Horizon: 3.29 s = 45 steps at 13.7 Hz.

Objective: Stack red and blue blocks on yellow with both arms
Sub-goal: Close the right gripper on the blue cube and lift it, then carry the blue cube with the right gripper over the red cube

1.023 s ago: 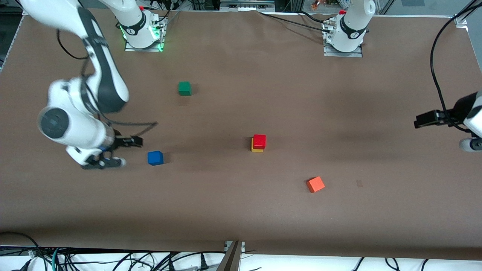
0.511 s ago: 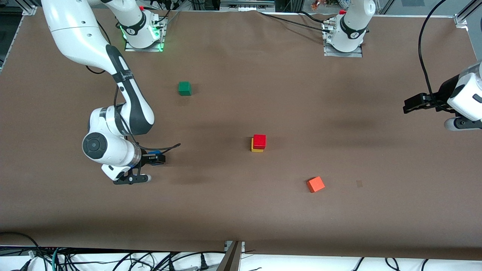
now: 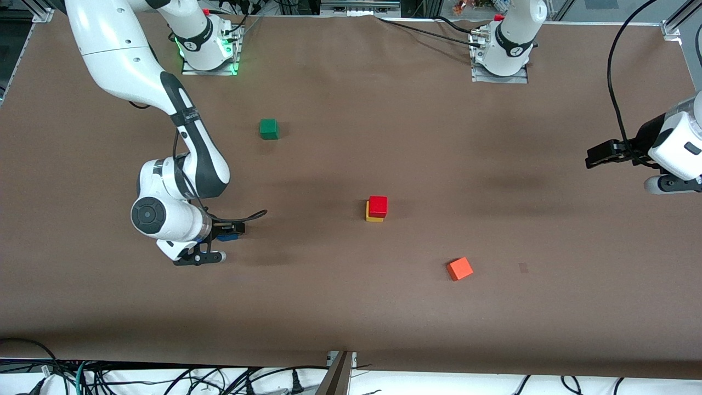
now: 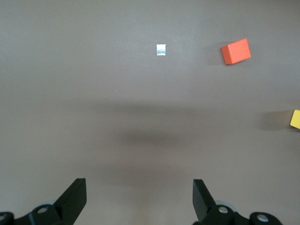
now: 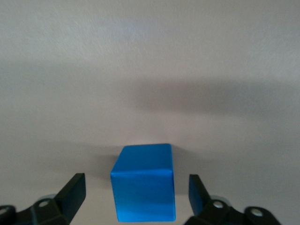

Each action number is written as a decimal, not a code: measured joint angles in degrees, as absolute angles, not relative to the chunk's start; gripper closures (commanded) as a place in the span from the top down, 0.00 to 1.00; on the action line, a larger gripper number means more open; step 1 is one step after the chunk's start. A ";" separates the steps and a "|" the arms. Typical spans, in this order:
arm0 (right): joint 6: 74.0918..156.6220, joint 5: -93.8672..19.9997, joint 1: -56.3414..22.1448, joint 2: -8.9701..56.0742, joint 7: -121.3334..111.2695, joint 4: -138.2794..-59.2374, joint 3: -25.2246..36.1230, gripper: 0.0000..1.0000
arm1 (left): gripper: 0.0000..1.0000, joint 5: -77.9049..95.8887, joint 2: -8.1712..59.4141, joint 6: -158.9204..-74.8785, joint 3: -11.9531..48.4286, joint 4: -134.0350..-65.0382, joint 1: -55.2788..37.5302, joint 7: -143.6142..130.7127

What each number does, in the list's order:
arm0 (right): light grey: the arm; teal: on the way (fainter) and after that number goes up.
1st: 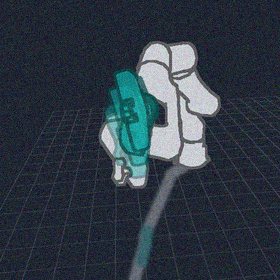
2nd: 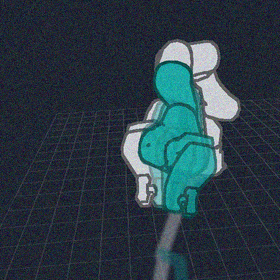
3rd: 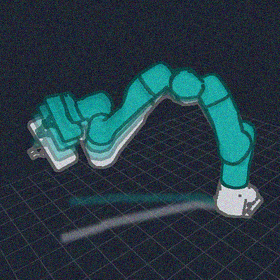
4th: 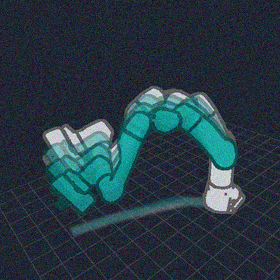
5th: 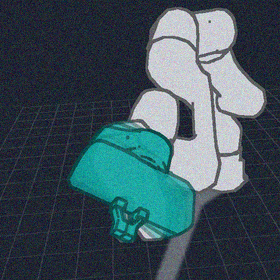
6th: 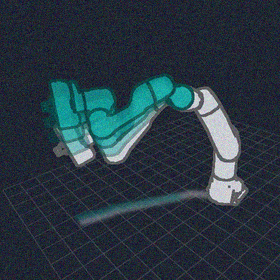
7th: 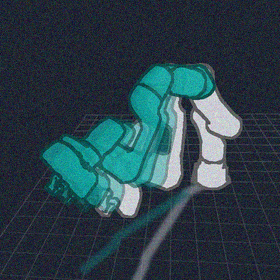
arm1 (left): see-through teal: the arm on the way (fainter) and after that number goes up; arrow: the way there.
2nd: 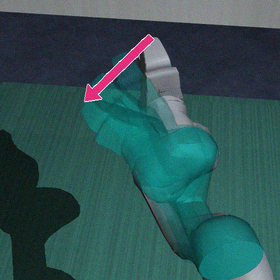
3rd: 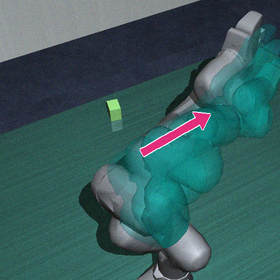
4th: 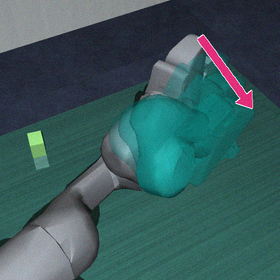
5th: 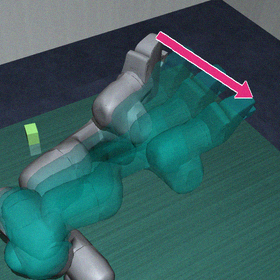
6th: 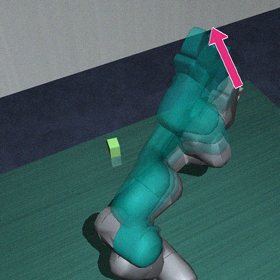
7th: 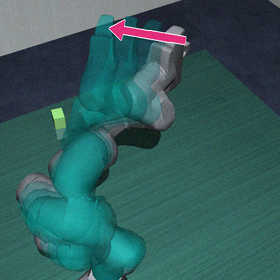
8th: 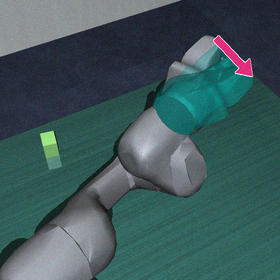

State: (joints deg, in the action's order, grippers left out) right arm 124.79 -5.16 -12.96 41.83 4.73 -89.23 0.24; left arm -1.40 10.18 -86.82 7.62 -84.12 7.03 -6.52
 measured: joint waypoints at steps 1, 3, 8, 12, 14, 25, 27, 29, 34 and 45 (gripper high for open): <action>124.79 -5.17 -12.96 41.84 4.75 -89.65 0.24 0.57 | 1.00 -1.40 10.18 -86.89 7.46 -84.11 7.17 -6.52; 124.77 -5.18 -12.96 41.84 4.75 -90.21 0.24 0.35 | 1.00 -1.40 10.18 -87.28 7.40 -83.81 7.29 -6.52; 123.56 -5.64 -12.98 41.43 4.75 -89.63 0.16 0.17 | 1.00 -1.40 10.51 -87.43 7.39 -83.36 7.36 -6.52; 111.65 -8.72 -15.47 40.36 11.82 -80.16 -0.94 0.18 | 1.00 -1.40 10.69 -87.46 7.38 -83.36 7.38 -6.52; 108.52 -8.84 -19.27 39.76 18.59 -76.34 -1.22 0.18 | 1.00 -1.40 10.76 -87.47 7.36 -83.36 7.40 -6.52; 118.59 -10.14 -39.91 45.67 51.10 -64.91 -2.69 0.19 | 1.00 -1.40 10.86 -87.49 7.38 -83.34 7.39 -6.52; 119.50 -9.38 -42.37 47.40 51.54 -64.59 -2.62 0.19 | 1.00 -1.40 10.86 -87.49 7.38 -83.33 7.39 -6.52; 119.37 -7.32 -43.54 47.81 51.62 -64.39 -2.57 0.19 | 1.00 -1.40 10.86 -87.50 7.38 -83.33 7.39 -6.52; 119.15 -4.40 -43.69 47.91 51.57 -63.97 -2.22 0.21 | 1.00 -1.40 10.87 -87.50 7.36 -83.33 7.40 -6.52; 121.38 -2.30 -43.69 52.79 51.55 -58.30 -2.13 0.29 | 1.00 -1.40 10.87 -87.50 7.33 -83.31 7.45 -6.52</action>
State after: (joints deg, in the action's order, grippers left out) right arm 121.38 -2.30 -43.69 52.79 51.55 -58.30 -2.13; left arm -1.40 10.87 -87.50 7.33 -83.31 7.45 -6.52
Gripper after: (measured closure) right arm 0.445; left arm 0.000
